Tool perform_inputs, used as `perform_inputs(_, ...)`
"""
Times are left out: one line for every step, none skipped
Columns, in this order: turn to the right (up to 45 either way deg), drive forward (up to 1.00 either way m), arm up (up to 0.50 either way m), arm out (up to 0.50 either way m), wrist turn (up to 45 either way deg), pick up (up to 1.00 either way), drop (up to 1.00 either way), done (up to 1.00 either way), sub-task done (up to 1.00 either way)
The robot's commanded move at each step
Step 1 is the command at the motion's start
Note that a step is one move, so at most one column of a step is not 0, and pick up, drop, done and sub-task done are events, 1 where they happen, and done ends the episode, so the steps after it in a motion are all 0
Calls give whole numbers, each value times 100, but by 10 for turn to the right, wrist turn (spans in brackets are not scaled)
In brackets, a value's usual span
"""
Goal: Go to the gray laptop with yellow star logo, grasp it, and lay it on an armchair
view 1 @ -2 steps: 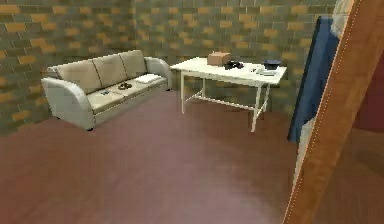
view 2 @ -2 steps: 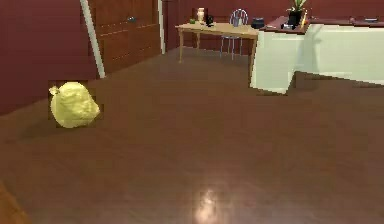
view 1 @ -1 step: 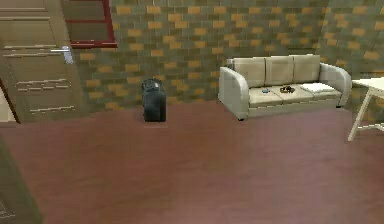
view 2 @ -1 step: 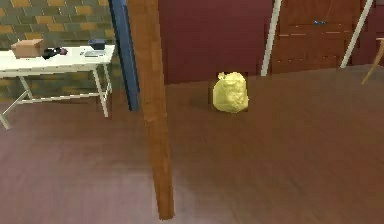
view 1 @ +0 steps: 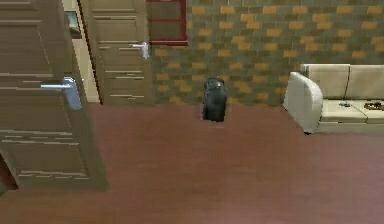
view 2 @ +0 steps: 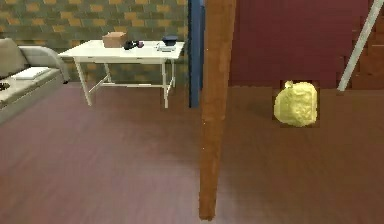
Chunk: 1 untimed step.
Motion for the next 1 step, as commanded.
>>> perform_inputs(0, 100, 0, 0, 0, 0, 0, 0, 0)
